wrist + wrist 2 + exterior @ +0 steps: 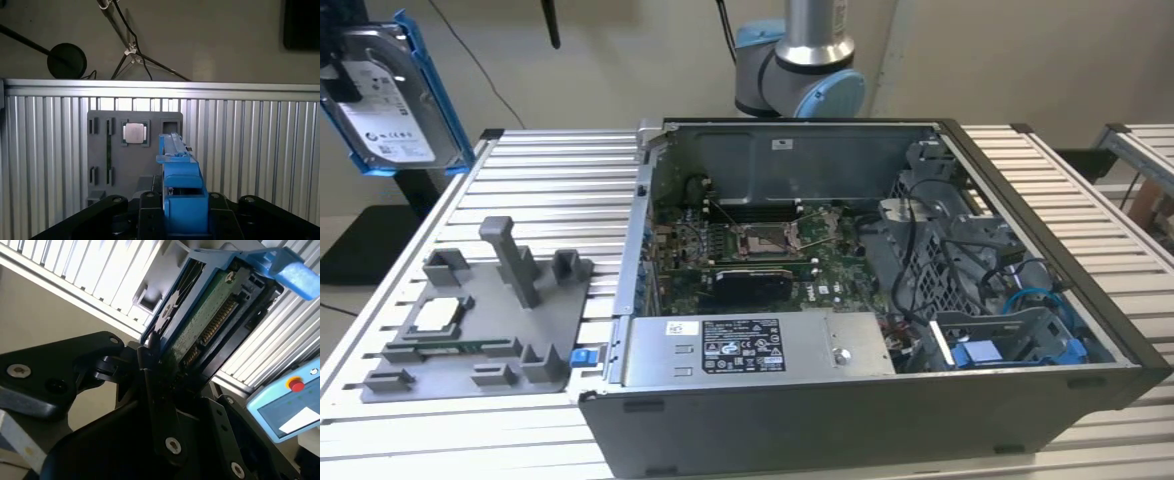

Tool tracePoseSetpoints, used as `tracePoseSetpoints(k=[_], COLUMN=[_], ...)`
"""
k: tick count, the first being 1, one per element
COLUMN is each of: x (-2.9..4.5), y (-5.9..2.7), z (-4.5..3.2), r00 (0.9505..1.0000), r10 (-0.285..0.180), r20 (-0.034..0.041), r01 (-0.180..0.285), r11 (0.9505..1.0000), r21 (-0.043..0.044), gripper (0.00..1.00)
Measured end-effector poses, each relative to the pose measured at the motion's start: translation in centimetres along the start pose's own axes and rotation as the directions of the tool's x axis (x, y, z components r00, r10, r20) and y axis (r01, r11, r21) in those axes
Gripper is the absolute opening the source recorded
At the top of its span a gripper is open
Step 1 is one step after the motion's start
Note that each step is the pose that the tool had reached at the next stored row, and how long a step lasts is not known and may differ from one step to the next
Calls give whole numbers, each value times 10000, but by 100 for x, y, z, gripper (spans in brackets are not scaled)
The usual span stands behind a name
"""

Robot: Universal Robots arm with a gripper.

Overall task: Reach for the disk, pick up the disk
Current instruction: 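Pick up the disk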

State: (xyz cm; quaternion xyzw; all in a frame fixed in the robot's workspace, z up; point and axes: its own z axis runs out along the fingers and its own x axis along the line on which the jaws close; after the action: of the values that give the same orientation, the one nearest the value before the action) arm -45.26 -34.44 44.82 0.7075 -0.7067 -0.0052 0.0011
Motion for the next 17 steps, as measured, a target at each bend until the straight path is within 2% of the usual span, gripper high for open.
tracePoseSetpoints(k=[3, 9, 16, 17], x=[0, 0, 0, 0], y=[-18, -115, -287, -336], z=[-1, -1, -3, -3], r00=[10000, 10000, 10000, 10000], r10=[1, 0, 0, 1], r20=[0, -1, -1, 0], r01=[-1, 0, 0, -1], r11=[10000, 10000, 10000, 10000], r21=[-2, 0, -8, -9], gripper=[0, 0, 0, 0])
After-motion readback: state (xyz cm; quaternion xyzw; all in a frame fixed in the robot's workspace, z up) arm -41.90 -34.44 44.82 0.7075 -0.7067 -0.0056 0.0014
